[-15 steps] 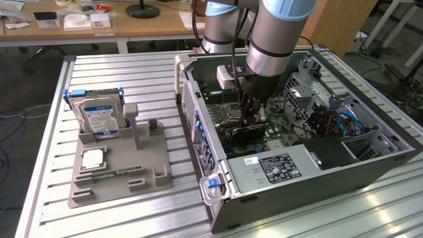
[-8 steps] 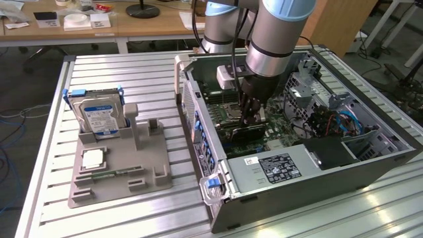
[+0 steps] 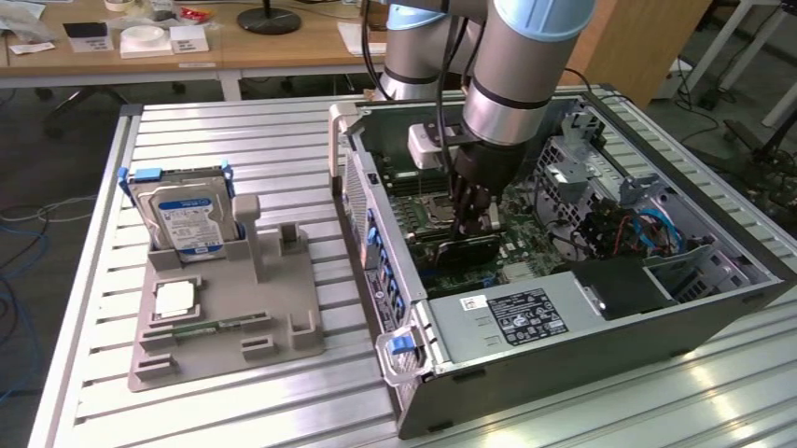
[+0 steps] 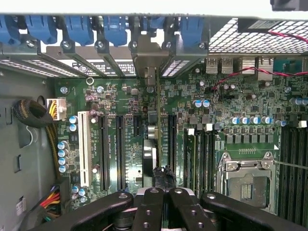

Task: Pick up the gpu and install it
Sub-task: 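Press down on the gpu until it lock into place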

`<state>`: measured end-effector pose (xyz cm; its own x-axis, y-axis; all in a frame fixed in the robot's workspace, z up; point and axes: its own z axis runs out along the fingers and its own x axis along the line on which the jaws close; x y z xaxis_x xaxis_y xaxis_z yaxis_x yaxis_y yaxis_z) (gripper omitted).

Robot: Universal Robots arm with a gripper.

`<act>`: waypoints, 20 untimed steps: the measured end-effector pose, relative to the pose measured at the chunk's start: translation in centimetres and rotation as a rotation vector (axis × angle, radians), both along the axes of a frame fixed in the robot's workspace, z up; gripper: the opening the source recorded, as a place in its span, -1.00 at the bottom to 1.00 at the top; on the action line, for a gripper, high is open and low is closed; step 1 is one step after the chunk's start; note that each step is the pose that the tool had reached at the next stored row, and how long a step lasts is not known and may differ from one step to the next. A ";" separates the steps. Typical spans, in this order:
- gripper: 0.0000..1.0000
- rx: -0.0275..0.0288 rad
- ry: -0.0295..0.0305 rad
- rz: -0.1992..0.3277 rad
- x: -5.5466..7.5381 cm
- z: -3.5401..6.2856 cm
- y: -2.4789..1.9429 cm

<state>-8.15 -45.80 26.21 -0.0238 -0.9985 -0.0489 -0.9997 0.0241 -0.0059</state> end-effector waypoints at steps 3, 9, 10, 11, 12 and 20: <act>-0.79 0.0000 0.0000 0.000 0.0 0.00 0.00; -0.79 0.0000 0.0000 0.000 0.0 -0.04 0.00; -0.79 0.0000 0.0000 0.000 0.0 -0.04 0.00; -0.79 -0.0001 0.0000 0.000 0.0 -0.04 0.00; -0.79 0.0000 0.0000 0.000 0.0 -0.04 0.00; -0.79 0.0000 0.0000 0.000 0.0 -0.06 0.00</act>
<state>-8.16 -45.80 26.15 -0.0239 -0.9985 -0.0489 -0.9997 0.0242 -0.0059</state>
